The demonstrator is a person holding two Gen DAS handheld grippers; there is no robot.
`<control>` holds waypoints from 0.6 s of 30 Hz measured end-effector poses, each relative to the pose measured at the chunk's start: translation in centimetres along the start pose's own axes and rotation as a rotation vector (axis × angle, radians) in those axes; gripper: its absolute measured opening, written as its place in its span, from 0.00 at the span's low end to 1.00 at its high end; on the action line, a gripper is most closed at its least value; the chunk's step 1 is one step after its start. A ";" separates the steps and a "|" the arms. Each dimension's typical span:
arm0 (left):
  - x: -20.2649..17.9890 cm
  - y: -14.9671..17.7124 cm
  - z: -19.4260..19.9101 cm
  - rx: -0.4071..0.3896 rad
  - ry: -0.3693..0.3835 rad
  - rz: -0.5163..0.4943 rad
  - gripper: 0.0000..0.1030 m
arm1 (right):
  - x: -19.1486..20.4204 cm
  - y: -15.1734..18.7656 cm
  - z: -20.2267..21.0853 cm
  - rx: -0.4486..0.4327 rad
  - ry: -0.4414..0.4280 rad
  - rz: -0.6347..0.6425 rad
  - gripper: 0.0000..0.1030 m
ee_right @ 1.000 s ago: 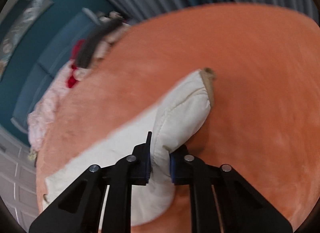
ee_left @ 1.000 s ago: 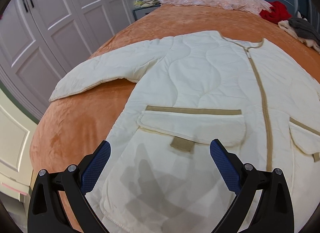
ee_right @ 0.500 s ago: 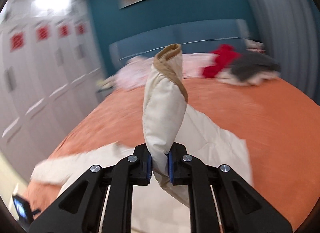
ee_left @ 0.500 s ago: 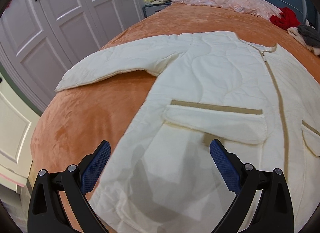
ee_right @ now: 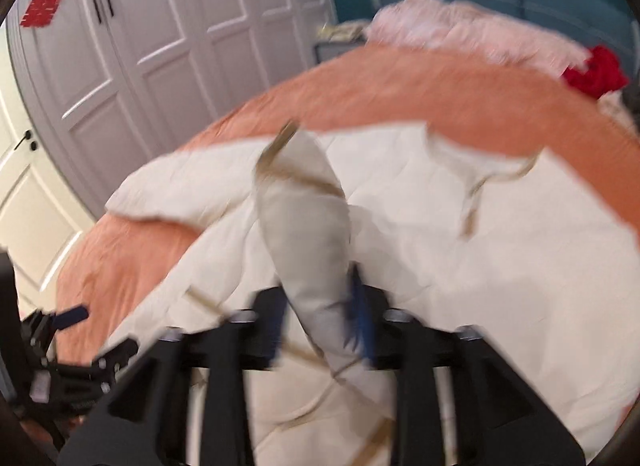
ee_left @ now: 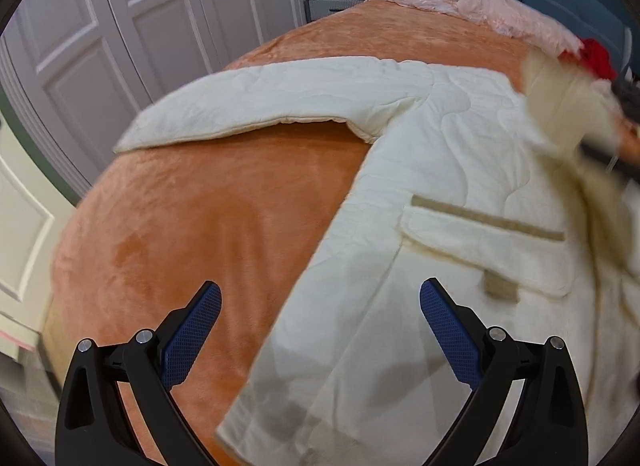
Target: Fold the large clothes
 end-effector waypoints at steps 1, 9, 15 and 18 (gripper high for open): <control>0.0 -0.2 0.0 -0.001 0.026 0.017 0.95 | 0.4 0.7 0.0 0.005 -0.020 -0.010 0.50; -2.8 -4.0 -1.5 -0.017 0.387 0.234 0.95 | -9.6 5.8 6.7 -0.055 0.015 -0.319 0.58; -6.6 -4.3 -6.3 0.103 0.489 0.340 0.95 | -21.3 10.8 8.4 -0.018 0.159 -0.640 0.60; -7.8 -4.5 -6.7 0.080 0.494 0.337 0.92 | -24.9 12.2 7.8 -0.002 0.193 -0.739 0.60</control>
Point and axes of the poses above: each gripper's, at about its wrist camera, not at the fingertips, and z roughly against the way its jaws point, x to its left, y to its underside, the point moved 2 cm from there along -z, roughly the way its jaws point, and after that the axes turned 15 degrees about y, right-handed, at the moved point
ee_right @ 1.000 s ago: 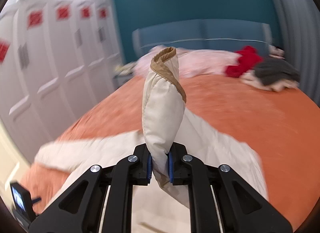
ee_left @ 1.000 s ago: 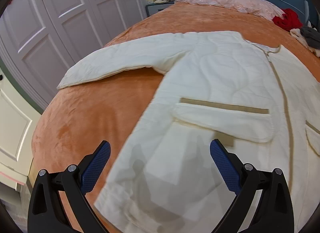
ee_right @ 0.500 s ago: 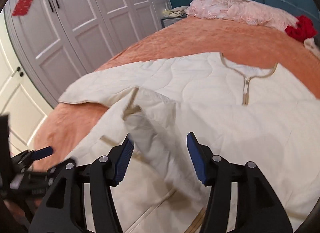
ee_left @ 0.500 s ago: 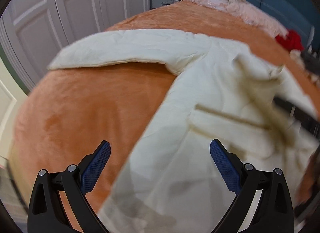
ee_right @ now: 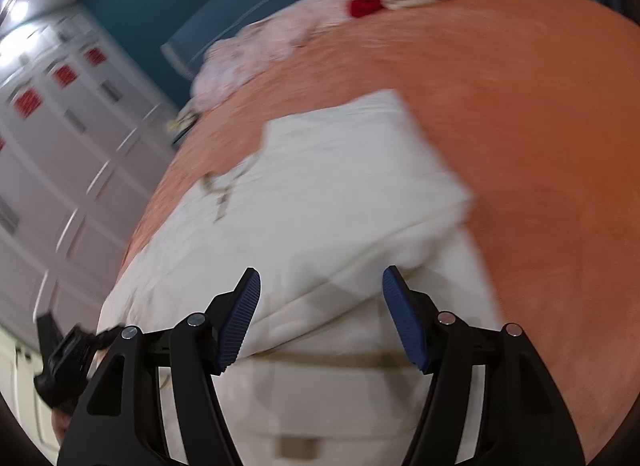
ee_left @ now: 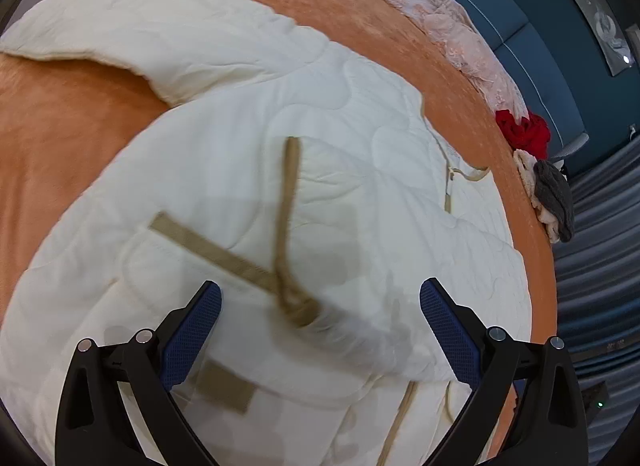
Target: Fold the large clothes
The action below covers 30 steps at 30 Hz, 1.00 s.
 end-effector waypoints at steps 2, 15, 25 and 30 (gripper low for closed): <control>-0.2 -0.4 -0.4 -0.005 0.004 0.002 0.80 | -1.1 -0.9 -0.8 0.010 -0.006 -0.059 0.60; -2.5 -4.9 0.2 -0.113 -0.144 -0.333 0.05 | 2.8 -3.3 -1.6 -0.120 0.058 0.033 0.10; 2.2 -2.0 -4.1 -0.100 -0.264 -0.409 0.07 | 2.7 -0.8 -6.0 -0.022 0.191 0.118 0.12; 1.9 -1.6 -4.3 -0.127 -0.280 -0.441 0.08 | 2.5 -0.5 -2.1 -0.118 0.260 0.078 0.27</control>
Point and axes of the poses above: each gripper's, at about its wrist camera, not at the fingertips, and z roughly against the way its jaws point, x to its left, y to its underside, the point moved 2 cm from there along -z, roughly the way its jaws point, and after that the axes turned 15 degrees about y, right-handed, at the moved point
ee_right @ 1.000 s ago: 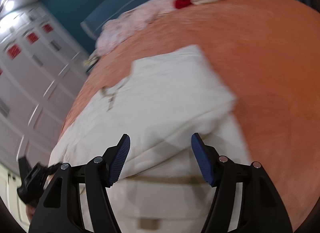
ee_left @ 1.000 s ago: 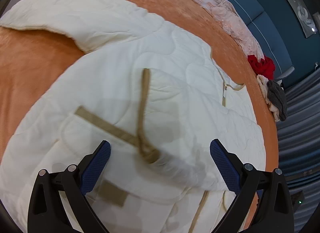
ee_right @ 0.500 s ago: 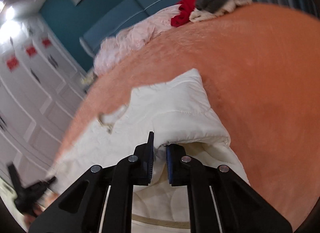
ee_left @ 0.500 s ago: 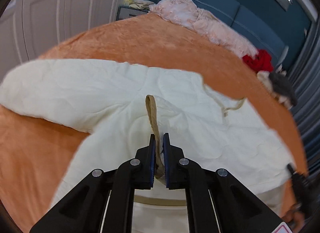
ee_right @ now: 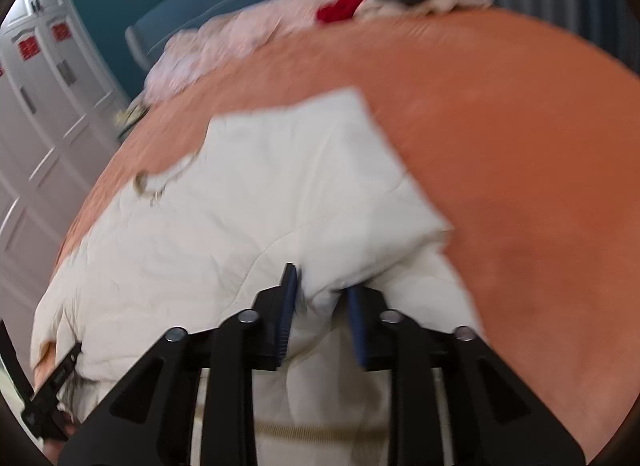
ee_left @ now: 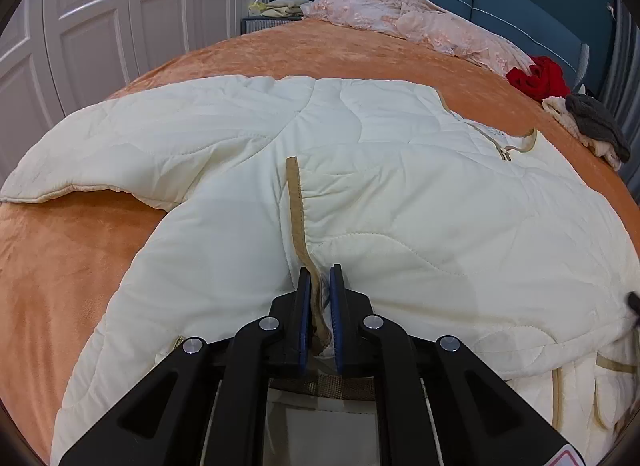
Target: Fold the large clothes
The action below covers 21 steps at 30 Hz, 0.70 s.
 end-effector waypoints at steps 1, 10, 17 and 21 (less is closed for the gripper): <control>0.0 0.0 0.1 -0.005 0.001 -0.001 0.08 | 0.2 -0.1 1.9 -0.055 0.019 0.000 0.27; -0.7 0.2 0.4 -0.028 0.006 -0.003 0.09 | 14.4 3.0 6.0 -0.110 -0.146 0.369 0.26; -0.3 0.3 0.3 -0.043 0.032 0.011 0.10 | 16.2 8.4 1.3 0.000 -0.102 0.410 0.25; -0.2 0.4 0.2 -0.051 0.040 0.017 0.11 | 16.5 8.6 1.3 -0.032 -0.079 0.422 0.25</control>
Point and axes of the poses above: each gripper's, at about its wrist camera, not at the fingertips, and z roughly against the way its jaws point, x to its left, y to its underside, the point moved 2 cm from there along -z, roughly the way its jaws point, and after that the axes turned 15 degrees about y, right-handed, at the moved point
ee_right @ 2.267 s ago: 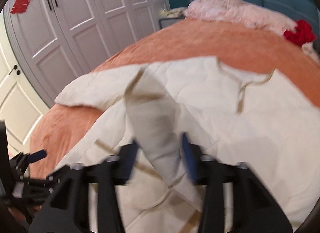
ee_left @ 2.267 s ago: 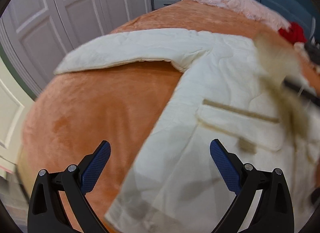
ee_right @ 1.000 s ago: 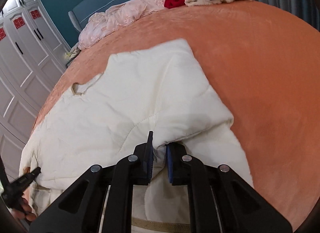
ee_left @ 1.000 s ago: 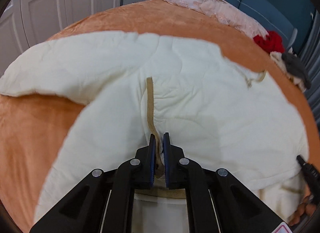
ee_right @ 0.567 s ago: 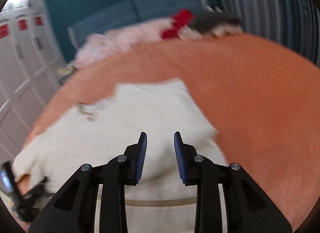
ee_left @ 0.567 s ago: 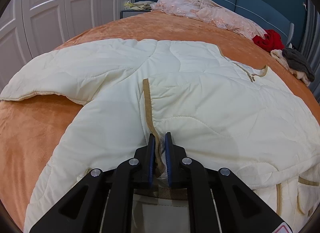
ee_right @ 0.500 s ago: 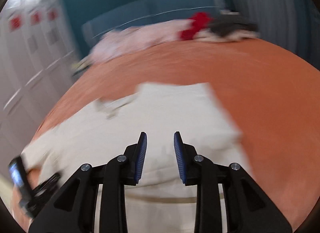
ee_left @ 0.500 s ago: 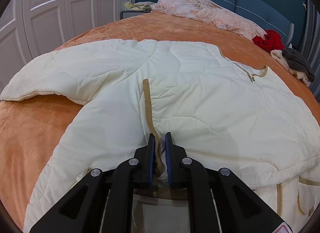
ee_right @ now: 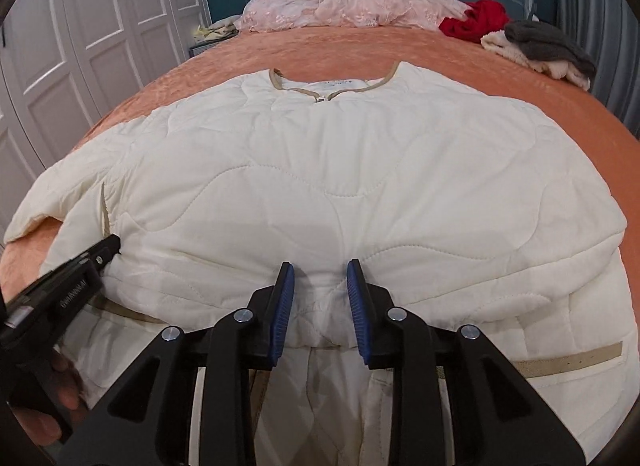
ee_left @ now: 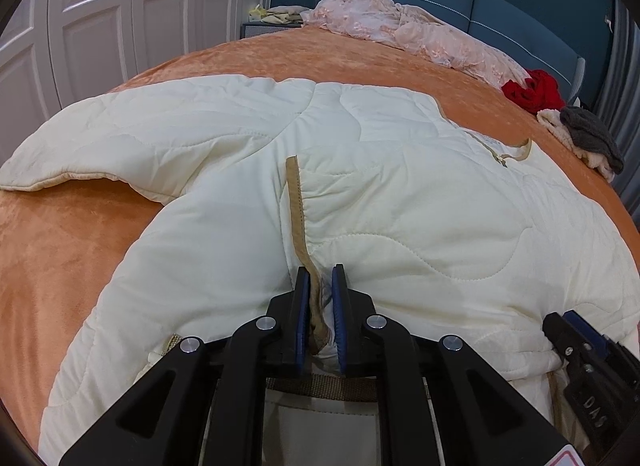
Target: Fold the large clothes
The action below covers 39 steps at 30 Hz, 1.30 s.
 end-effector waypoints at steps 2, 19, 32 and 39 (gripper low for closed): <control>0.1 -0.1 0.0 -0.002 0.009 0.008 0.11 | 0.3 0.1 0.0 -0.015 0.016 0.011 0.25; 29.0 -4.8 13.7 -0.218 -0.001 0.613 0.45 | -0.5 0.6 0.3 -0.025 0.012 0.001 0.26; 40.0 -7.0 13.0 -0.365 0.088 0.880 0.30 | -0.4 0.5 0.5 -0.030 0.032 0.012 0.26; 32.3 -13.0 15.1 -0.336 0.074 0.557 0.04 | -0.2 0.5 0.8 -0.042 0.036 0.006 0.27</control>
Point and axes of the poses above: each gripper's, at about its wrist camera, not at the fingertips, and z roughly against the way its jaws point, x to its left, y to its underside, the point moved 2 cm from there along -z, roughly the way its jaws point, and after that the axes turned 15 degrees about y, right-handed, at the moved point
